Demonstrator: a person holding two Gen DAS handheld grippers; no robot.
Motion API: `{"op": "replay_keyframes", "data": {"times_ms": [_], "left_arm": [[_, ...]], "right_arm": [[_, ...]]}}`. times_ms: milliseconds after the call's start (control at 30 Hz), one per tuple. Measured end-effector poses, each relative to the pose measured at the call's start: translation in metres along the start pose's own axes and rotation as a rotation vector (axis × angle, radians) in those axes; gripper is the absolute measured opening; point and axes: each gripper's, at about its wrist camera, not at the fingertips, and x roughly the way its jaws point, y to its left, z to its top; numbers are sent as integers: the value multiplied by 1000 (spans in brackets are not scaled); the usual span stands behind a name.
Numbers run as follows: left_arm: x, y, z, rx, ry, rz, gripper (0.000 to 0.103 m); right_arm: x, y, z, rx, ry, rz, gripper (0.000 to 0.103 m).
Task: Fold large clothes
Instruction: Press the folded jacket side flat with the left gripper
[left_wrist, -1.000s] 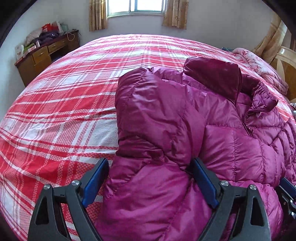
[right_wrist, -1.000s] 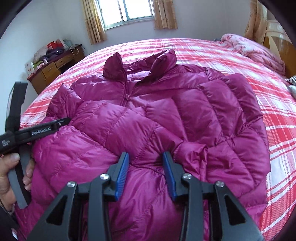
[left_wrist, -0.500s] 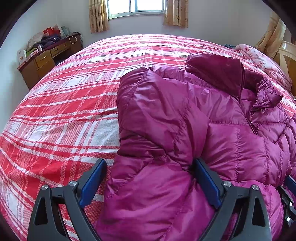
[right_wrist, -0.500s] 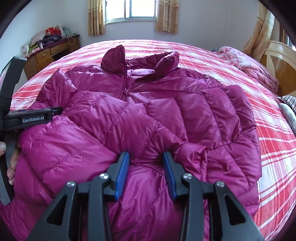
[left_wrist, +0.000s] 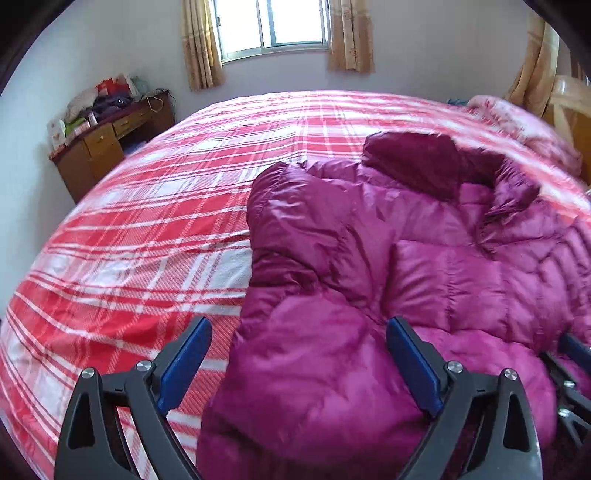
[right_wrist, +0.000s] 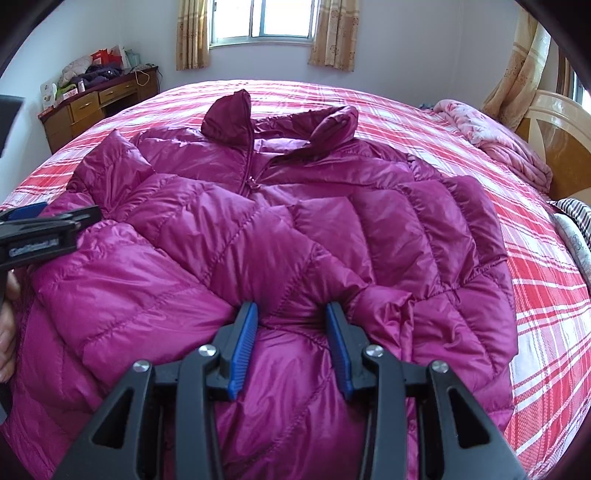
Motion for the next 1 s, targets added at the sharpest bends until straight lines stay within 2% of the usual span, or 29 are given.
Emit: {"op": "replay_keyframes", "data": {"times_ms": [100, 167, 233, 367, 533, 700, 867, 933, 1000], "left_arm": [[-10, -8, -5, 12, -8, -53, 96], [-10, -22, -10, 89, -15, -3, 96], [-4, -26, -15, 113, -13, 18, 96], [11, -19, -14, 69, 50, -10, 100], [15, -25, -16, 93, 53, 18, 100], [18, -21, -16, 71, 70, -12, 100], [15, -14, -14, 47, 69, -43, 100], [7, -5, -12, 30, 61, -51, 100], [-10, 6, -8, 1, 15, -64, 100]], "right_arm": [[0, 0, 0, -1, -2, -2, 41], [-1, -1, 0, 0, -3, -2, 41], [-2, 0, 0, 4, -5, 3, 41], [-3, 0, 0, 6, -7, 6, 41], [-3, -1, 0, 2, -6, 3, 41], [-3, 0, 0, 2, -7, 3, 41], [-3, -2, 0, 10, -4, 20, 42], [-7, -4, 1, 13, -5, 45, 45], [-20, -6, 5, -7, -5, 76, 50]]}}
